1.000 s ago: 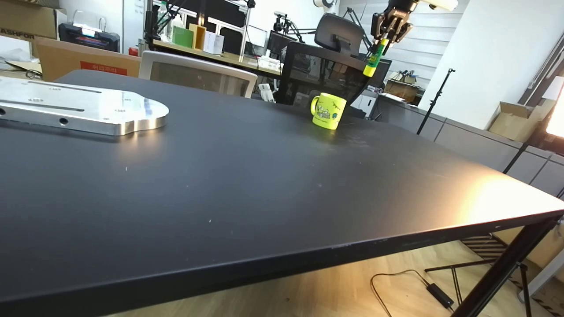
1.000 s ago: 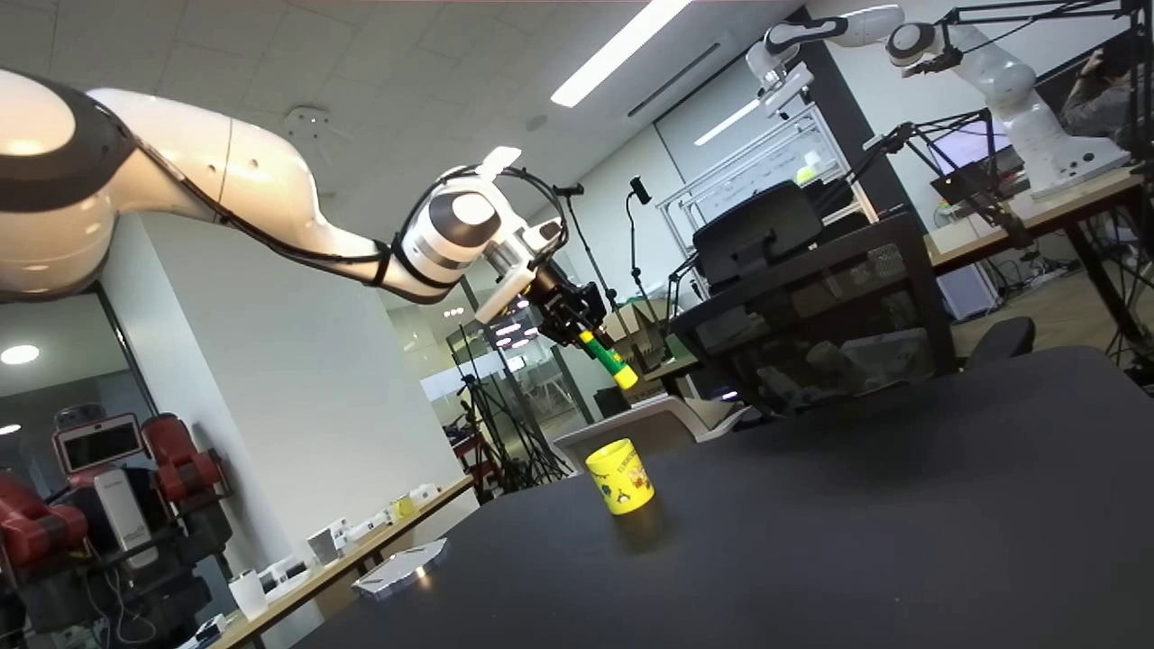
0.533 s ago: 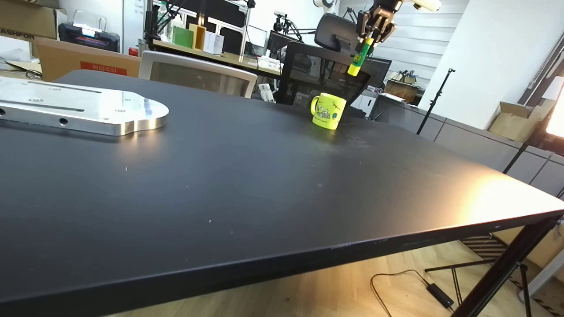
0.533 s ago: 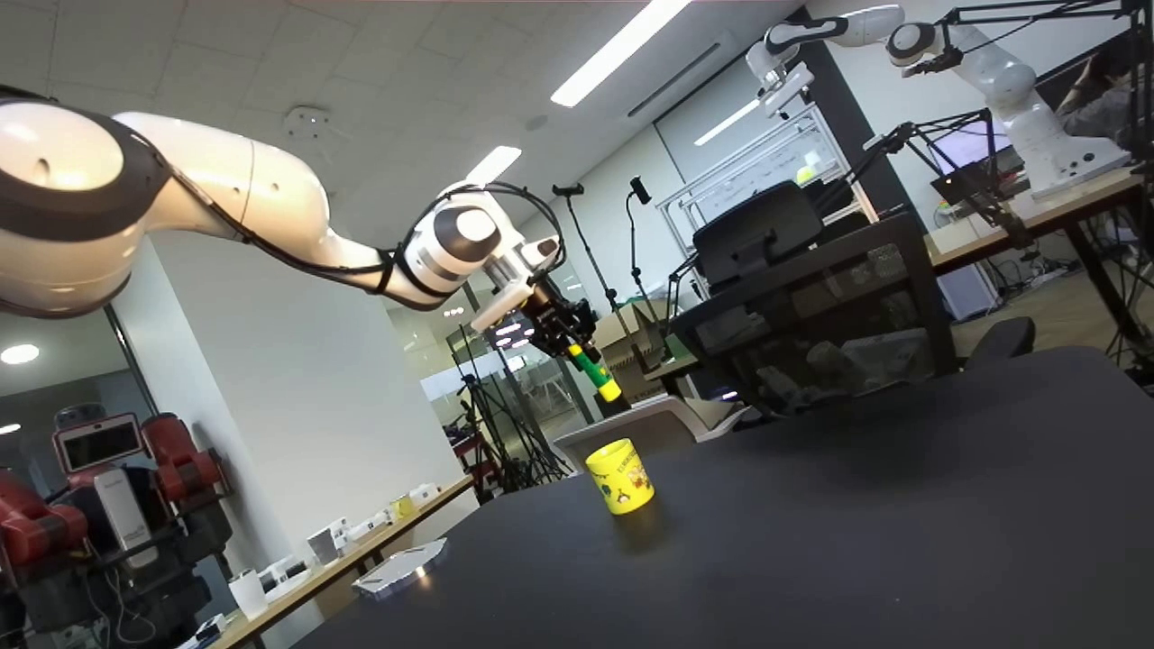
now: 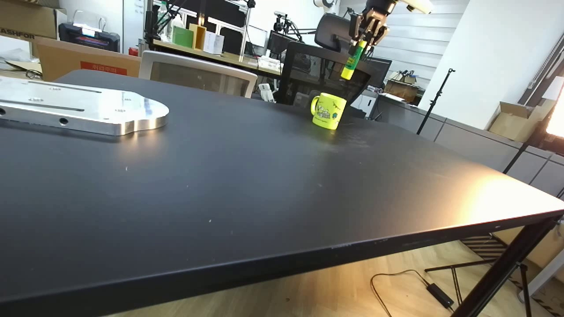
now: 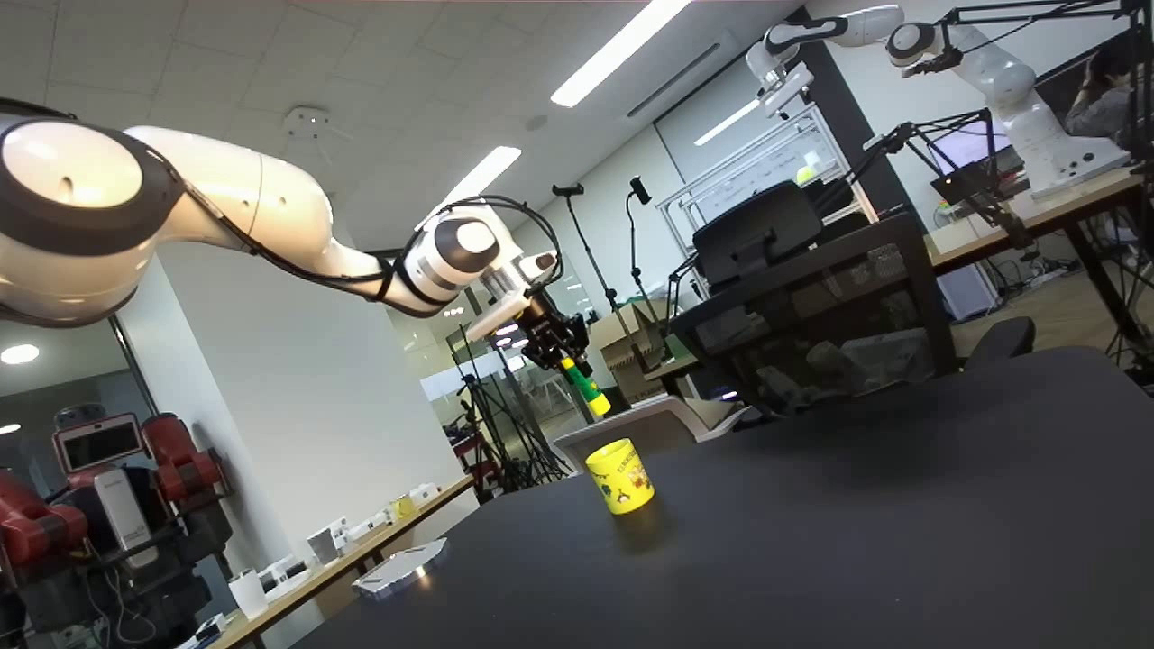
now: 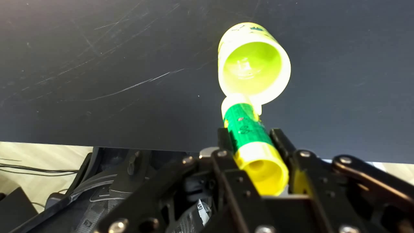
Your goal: Put the yellow object in the yellow mug cup
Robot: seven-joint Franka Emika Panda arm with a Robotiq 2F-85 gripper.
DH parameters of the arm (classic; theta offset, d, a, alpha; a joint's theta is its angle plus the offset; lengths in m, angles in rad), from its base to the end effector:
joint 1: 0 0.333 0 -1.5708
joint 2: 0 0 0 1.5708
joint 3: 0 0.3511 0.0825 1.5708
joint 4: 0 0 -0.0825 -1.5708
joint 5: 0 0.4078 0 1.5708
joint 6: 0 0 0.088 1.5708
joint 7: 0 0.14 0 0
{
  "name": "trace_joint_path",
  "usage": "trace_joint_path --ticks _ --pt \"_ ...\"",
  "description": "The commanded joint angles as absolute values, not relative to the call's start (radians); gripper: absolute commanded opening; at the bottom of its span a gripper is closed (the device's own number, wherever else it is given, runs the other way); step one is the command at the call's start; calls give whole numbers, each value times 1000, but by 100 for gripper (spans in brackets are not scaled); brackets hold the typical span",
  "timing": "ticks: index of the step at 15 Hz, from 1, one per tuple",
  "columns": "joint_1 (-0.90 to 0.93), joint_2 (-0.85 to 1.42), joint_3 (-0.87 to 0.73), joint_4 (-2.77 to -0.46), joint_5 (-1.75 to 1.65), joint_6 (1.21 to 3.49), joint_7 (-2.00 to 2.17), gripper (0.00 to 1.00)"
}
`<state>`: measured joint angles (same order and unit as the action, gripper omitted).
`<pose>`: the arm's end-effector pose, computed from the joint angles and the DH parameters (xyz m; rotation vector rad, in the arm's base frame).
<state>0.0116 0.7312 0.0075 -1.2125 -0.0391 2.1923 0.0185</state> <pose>0.8254 0.0116 0.3535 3.0924 0.0261 0.3872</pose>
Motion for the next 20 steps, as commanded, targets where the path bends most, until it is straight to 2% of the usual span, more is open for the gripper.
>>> trace_joint_path --ticks 1,5,6,20 --pt "15 732 2 -1208 -35 2186 17 34" --pt "15 732 2 -1203 -35 2182 17 34" --pt "14 737 4 -1195 -32 2182 15 9" --pt "11 860 26 -1047 5 2138 6 9"
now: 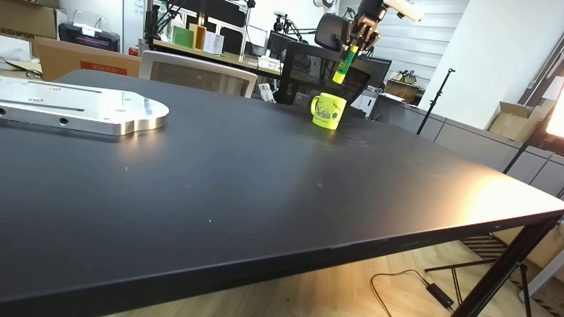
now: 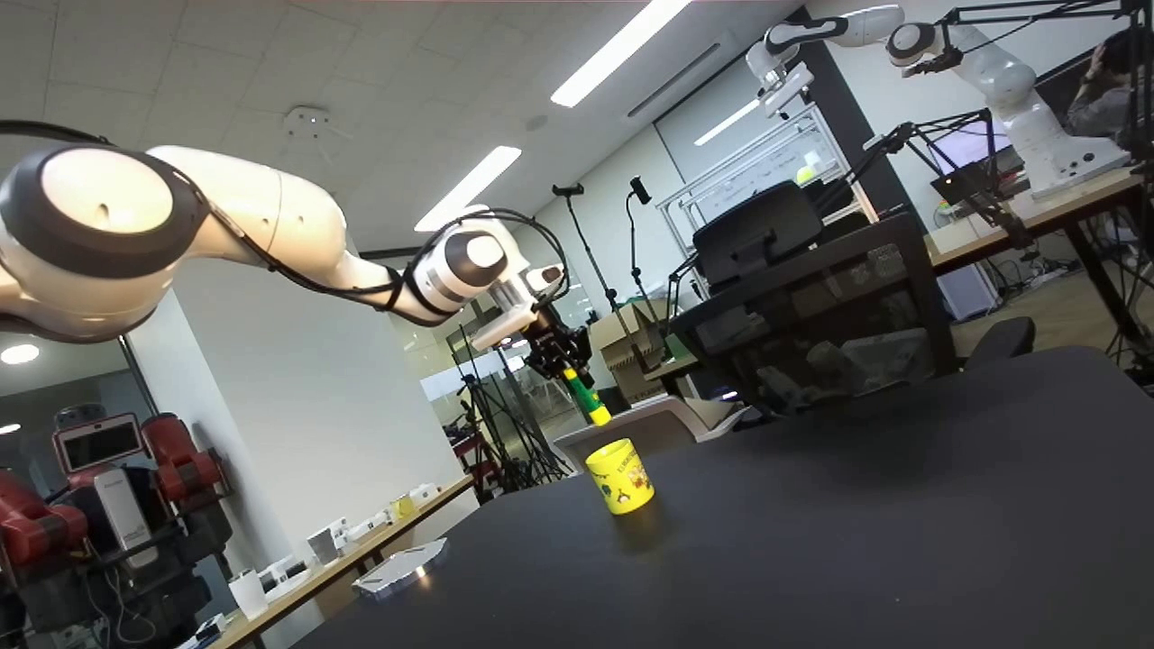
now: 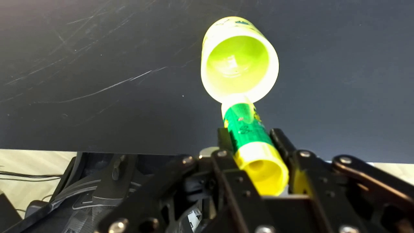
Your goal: Put the yellow object in the yellow mug cup
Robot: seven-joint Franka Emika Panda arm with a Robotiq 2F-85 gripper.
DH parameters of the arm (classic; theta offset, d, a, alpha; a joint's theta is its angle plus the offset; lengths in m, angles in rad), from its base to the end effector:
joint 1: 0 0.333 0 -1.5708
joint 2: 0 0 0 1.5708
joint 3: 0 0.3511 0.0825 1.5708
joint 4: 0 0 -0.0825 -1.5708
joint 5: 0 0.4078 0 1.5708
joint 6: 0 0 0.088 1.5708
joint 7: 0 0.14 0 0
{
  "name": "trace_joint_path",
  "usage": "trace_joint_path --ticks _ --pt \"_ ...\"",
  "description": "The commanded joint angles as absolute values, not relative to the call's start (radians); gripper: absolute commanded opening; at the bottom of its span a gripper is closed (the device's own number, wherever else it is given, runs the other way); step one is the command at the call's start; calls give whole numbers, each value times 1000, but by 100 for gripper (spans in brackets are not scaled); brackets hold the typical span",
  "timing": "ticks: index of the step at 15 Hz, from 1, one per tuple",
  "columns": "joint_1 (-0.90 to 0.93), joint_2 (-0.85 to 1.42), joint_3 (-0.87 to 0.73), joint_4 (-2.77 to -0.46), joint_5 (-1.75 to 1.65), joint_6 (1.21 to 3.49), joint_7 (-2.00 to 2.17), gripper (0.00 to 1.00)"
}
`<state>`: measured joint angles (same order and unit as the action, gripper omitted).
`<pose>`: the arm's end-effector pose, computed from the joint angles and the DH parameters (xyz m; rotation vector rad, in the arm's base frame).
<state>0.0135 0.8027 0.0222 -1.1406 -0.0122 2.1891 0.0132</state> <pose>0.8388 0.0235 0.3317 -3.1075 -0.0304 -0.3839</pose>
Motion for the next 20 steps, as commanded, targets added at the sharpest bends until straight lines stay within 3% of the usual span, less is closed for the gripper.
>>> trace_joint_path --ticks 1,20 --pt "9 872 27 -1034 10 2129 5 9" --pt "17 1048 20 -868 20 2008 7 9"
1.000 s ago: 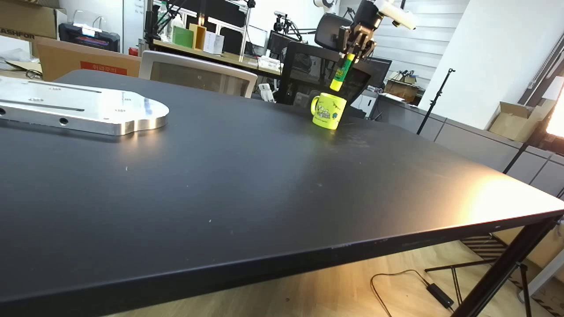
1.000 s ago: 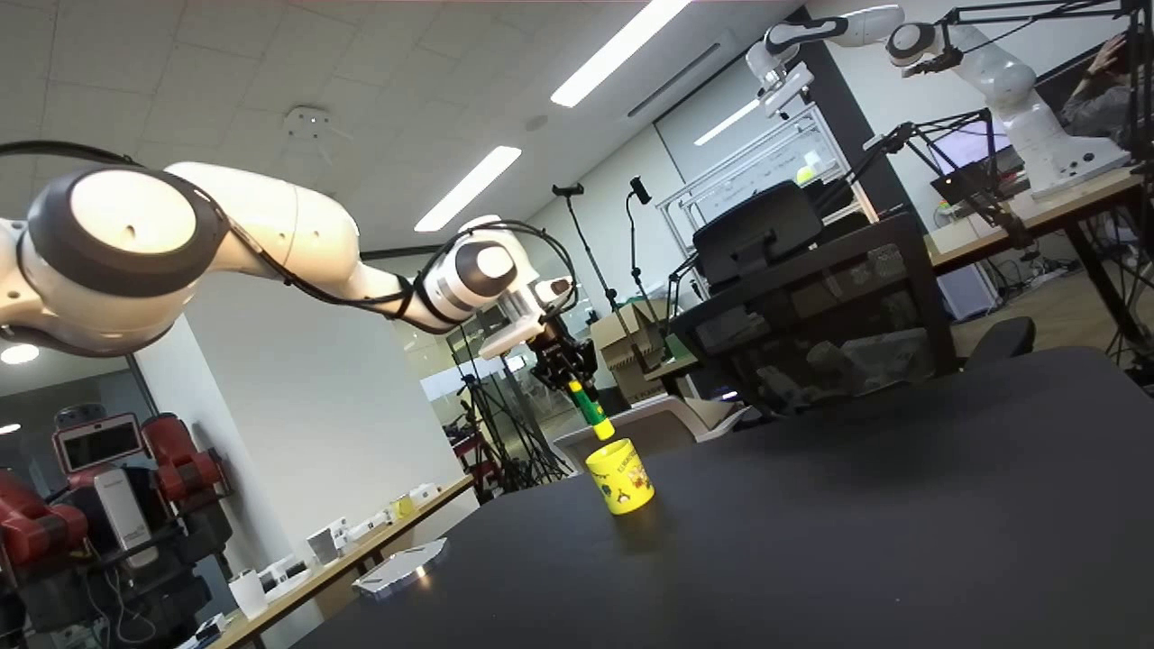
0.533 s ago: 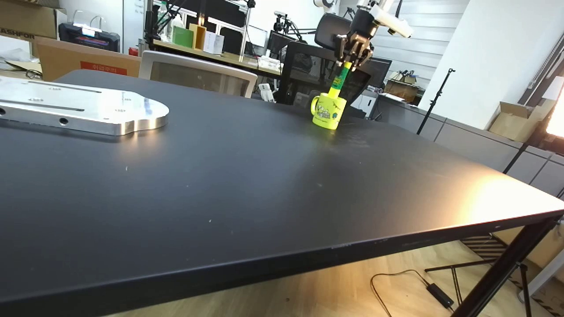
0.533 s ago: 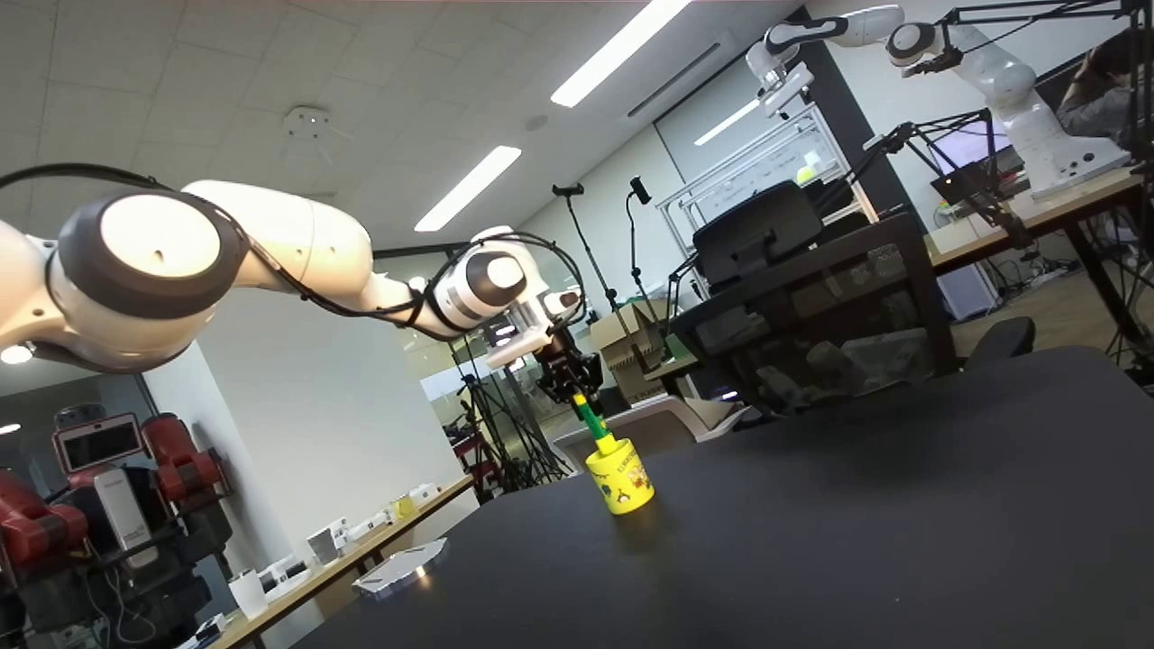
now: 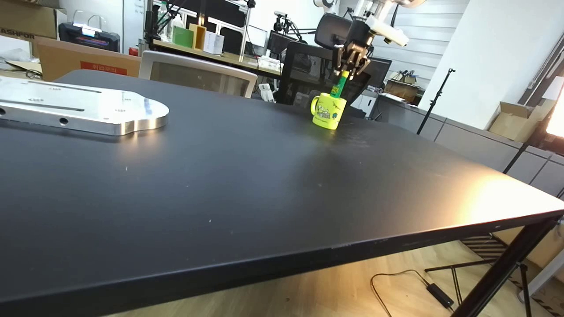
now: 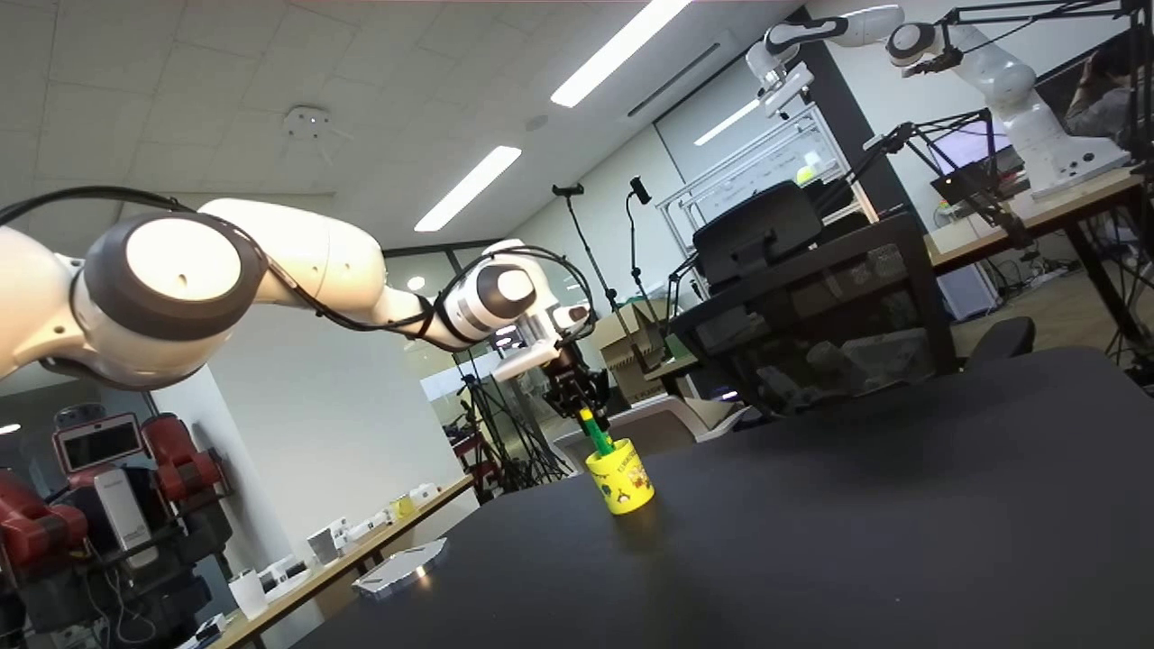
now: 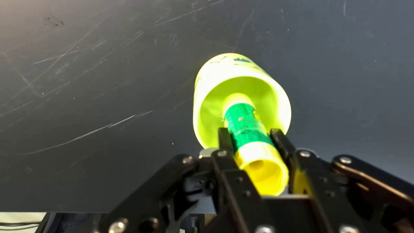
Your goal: Put the yellow object in the yellow mug cup
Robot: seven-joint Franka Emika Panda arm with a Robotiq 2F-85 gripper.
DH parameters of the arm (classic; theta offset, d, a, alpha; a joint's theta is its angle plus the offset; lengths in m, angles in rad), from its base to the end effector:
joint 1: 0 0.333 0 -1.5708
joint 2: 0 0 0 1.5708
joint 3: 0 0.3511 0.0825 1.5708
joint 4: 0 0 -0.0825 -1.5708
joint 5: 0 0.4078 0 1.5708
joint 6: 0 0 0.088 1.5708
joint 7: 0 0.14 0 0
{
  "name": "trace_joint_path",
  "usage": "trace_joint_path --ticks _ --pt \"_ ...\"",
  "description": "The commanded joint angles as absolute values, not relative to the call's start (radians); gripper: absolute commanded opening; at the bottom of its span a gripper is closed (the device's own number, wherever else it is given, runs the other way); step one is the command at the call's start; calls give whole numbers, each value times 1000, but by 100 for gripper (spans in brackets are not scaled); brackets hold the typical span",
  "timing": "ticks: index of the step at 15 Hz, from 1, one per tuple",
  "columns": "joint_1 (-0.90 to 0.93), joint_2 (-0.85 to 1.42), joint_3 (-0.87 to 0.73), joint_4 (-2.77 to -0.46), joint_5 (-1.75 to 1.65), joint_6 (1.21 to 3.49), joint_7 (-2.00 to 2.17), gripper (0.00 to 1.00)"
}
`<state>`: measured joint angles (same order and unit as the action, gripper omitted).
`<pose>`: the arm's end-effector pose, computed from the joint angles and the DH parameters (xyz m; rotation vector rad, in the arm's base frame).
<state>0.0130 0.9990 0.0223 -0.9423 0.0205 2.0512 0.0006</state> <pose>0.8524 0.0246 0.2535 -3.0981 -0.0232 -0.1697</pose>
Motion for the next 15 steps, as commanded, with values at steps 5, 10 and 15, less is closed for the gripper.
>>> trace_joint_path --ticks 5,10,15 --pt "21 1075 18 -864 15 2014 4 9" --pt "21 1109 16 -851 13 2020 3 9" --pt "20 1115 15 -838 15 2029 6 60"
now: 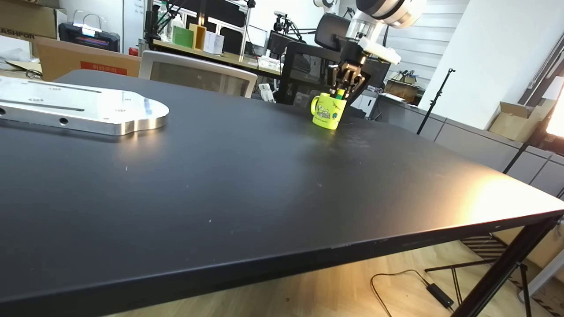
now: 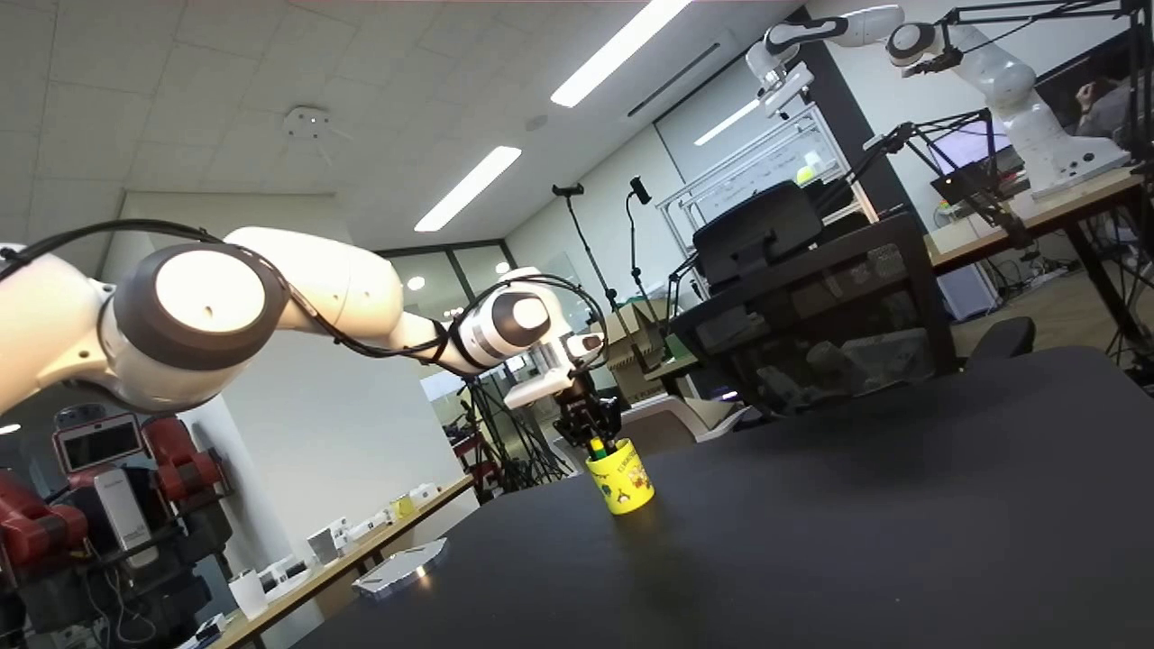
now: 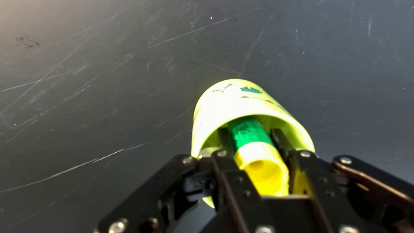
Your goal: Put the yellow object in the yellow mug cup
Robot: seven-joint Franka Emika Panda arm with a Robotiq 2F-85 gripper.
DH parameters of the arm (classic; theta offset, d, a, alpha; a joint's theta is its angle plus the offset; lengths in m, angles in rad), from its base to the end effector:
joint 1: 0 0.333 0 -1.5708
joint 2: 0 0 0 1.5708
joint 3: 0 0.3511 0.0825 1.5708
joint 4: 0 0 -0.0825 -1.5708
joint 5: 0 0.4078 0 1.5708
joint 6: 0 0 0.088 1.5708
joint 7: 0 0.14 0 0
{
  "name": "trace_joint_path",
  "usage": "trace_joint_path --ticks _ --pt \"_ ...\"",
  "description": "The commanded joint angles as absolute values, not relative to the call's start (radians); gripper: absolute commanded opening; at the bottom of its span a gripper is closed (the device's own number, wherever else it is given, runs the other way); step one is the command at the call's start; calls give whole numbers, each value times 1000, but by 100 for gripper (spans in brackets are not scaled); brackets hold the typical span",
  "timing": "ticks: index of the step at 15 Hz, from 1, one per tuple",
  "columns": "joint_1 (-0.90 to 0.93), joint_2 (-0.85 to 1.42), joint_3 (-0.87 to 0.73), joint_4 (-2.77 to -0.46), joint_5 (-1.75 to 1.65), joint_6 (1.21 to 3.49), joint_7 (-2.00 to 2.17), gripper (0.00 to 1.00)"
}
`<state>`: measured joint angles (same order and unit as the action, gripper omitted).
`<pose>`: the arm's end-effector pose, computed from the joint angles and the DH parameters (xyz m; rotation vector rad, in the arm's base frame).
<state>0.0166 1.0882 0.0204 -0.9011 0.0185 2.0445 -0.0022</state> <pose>0.8506 0.0262 0.1977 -3.1049 -0.0307 -0.0851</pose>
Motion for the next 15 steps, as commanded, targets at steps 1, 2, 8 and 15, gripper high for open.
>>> trace_joint_path --ticks 1,2,8,15 --pt "20 1112 17 -837 17 2032 5 65" --pt "19 1108 18 -835 18 2033 3 73" --pt "17 1060 26 -832 24 2060 -7 100" --pt "18 1034 23 -836 20 2068 -9 100"
